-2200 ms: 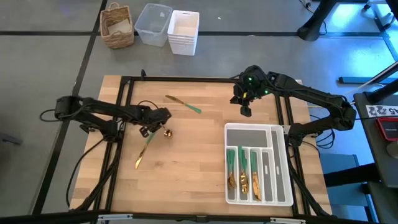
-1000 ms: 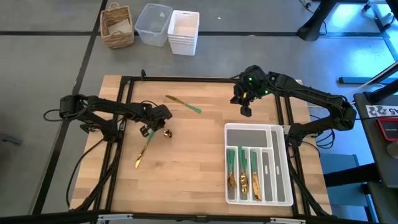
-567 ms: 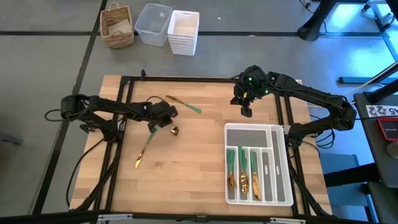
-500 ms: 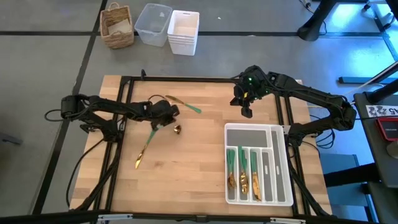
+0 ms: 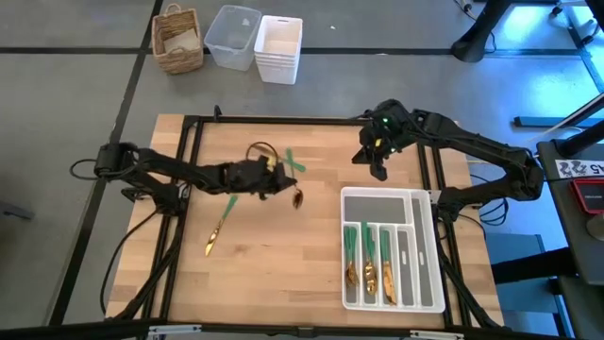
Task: Sort silverware
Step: Put the green spoon in the white silverware tray
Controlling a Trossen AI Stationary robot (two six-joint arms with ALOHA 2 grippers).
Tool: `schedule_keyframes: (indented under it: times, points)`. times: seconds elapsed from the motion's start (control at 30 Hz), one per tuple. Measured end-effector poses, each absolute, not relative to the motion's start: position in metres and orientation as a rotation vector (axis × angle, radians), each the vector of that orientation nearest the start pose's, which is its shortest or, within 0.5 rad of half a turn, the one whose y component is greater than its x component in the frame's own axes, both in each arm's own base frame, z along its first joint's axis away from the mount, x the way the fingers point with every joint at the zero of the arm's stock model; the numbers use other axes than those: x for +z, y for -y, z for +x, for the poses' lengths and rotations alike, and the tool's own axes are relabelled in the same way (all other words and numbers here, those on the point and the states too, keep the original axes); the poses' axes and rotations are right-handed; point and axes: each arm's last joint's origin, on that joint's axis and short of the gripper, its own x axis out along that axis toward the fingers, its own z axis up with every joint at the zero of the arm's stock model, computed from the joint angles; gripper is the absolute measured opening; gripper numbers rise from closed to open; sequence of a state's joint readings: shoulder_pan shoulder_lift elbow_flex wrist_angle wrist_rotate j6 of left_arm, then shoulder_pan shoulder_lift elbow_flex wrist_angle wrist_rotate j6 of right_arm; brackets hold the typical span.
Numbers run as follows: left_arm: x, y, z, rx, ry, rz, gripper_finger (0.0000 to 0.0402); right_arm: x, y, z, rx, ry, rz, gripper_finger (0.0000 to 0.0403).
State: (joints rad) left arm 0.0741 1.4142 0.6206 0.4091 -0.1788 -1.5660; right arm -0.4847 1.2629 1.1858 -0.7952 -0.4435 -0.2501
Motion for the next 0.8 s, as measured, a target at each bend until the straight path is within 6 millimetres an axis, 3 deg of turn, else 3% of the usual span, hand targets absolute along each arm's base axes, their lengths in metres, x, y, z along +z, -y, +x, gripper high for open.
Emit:
schedule_keyframes:
  times: [0.43, 0.8]
  points:
    - [0.214, 0.047, 0.383, 0.277, -0.216, -1.412, 0.0006, 0.362, 0.088, 0.182, -0.254, -0.647, 0.269, 0.0037]
    - [0.189, 0.133, 0.486, 0.154, -0.227, -1.472, 0.0006, 0.365, 0.07, 0.146, -0.249, -0.744, 0.261, 0.0037]
